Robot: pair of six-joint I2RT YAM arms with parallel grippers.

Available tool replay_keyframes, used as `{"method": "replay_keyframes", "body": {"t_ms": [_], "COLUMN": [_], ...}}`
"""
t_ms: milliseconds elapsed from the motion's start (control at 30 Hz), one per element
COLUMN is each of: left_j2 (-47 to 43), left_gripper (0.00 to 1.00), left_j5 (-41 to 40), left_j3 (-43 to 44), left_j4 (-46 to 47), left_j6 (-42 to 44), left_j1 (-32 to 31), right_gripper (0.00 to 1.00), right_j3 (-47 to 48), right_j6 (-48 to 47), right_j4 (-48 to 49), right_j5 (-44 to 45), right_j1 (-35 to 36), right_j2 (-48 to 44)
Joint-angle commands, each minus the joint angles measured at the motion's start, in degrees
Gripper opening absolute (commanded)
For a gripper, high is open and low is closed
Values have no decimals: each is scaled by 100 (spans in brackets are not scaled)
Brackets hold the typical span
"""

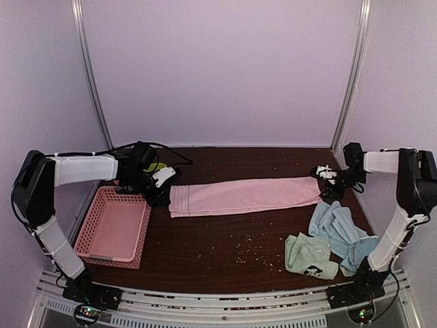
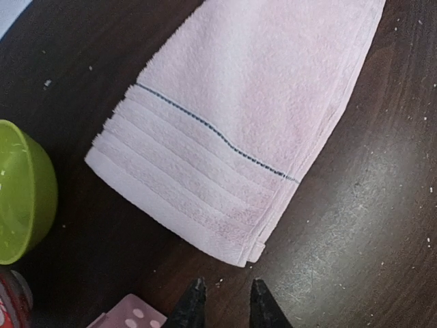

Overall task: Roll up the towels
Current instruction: Fold the towel at the center of the board, then smooth out the towel at the center of the board.

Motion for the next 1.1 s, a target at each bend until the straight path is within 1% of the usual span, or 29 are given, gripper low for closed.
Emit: {"method": "replay_keyframes", "body": {"t_ms": [0,67,167,233,333,433,600,767,900,967,1067], "left_j2": [-431,-232,206,453,738,967,1192,1255,1204,1226,1247], "left_gripper": [24,25,24,22,15,13,12,10,10,12,12], "left_j5": [-31,-42,-333,-369,-484,-479,-502,-530,-545,-553,-578], "left_j3": [73,314,797,1074,1313,1473,1384,1087,809,679,529], "left_j4": [175,109,86,141,280,246,263,259,260,260,260], "left_j6": [47,-76,-504,-709,-930,-1095,-1371,-1613,-1757,-1800,-1905], "left_j1": [-37,-36,-72,-153,-363,-515,-788,-940,-1009,-1025,-1050], "right_gripper": [38,41,42,41,38,35,31,29,29,29,29], "right_j3": [274,374,567,743,910,1099,1248,1544,1675,1778,1840], "right_j6": [240,444,1277,1719,2156,2470,2656,2882,3102,3191,3240], "right_j4": [-357,-317,-65,43,152,78,70,24,202,211,205], "right_j5": [-332,-569,-671,-477,-176,148,720,1092,1568,1650,1533], "right_j1": [-138,-127,-18,115,356,568,786,802,804,807,814], "right_j2": [-367,-455,-418,-263,-18,312,885,1403,1679,1793,1840]}}
